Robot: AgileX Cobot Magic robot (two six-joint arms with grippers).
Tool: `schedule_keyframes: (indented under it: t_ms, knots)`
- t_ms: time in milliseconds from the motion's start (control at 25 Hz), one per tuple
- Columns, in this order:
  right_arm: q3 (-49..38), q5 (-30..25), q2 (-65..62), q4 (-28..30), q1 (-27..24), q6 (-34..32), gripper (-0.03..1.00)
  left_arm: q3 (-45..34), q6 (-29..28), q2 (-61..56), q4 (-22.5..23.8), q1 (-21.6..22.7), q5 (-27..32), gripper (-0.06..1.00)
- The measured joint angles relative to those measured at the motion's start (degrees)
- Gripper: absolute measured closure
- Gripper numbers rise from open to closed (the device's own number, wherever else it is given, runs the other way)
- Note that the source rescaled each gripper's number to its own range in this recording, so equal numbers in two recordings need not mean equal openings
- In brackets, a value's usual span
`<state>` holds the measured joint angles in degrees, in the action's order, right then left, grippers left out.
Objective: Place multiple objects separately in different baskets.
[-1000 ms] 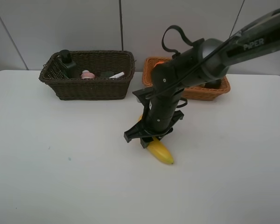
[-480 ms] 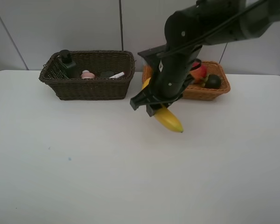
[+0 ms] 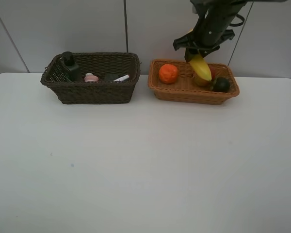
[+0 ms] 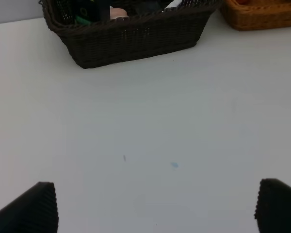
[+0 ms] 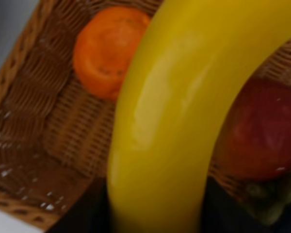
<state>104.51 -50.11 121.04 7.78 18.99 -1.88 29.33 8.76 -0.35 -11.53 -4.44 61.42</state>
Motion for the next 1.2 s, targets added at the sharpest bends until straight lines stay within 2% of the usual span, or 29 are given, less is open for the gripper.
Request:
schedule_keyframes:
  t_ms: [120, 280, 360, 400, 560, 600, 640, 800, 1000, 1200]
  knots:
    - [4.34, -0.78, 4.55, -0.06, -1.95, 0.14, 0.97, 0.00, 0.00, 0.00, 0.00, 0.00, 0.00, -0.06]
    - [5.21, -1.70, 6.45, -0.41, -2.02, 0.34, 0.96, 0.00, 0.00, 0.00, 0.00, 0.00, 0.00, -0.06]
    - [5.21, -2.11, 6.54, -0.47, -1.82, 0.34, 0.88, 0.00, 0.00, 0.00, 0.00, 0.00, 0.00, -0.06]
    - [5.23, -2.16, 6.54, -0.47, -1.75, 0.34, 0.78, 0.00, 0.00, 0.00, 0.00, 0.00, 0.00, -0.06]
    - [5.23, -2.11, 6.54, -0.54, -1.35, 0.35, 0.19, 0.00, 0.00, 0.00, 0.00, 0.00, 0.00, -0.06]
    - [5.23, -2.25, 6.54, -0.54, -1.23, 0.35, 0.10, 0.00, 0.00, 0.00, 0.00, 0.00, 0.00, -0.06]
    - [5.23, -2.50, 6.54, -0.54, -1.16, 0.35, 0.05, 0.00, 0.00, 0.00, 0.00, 0.00, 0.00, -0.06]
    - [5.23, -5.09, 6.65, -0.48, -0.94, 0.35, -0.02, 0.00, 0.00, 0.00, 0.00, 0.00, 0.00, -0.06]
    - [5.27, -9.72, 4.19, -0.55, -1.48, 0.35, -0.03, 0.00, 0.00, 0.00, 0.00, 0.00, 0.00, -0.06]
    - [5.67, -12.19, -0.80, -0.70, -6.67, -0.88, -0.03, 0.00, 0.00, 0.00, 0.00, 0.00, 0.00, -0.06]
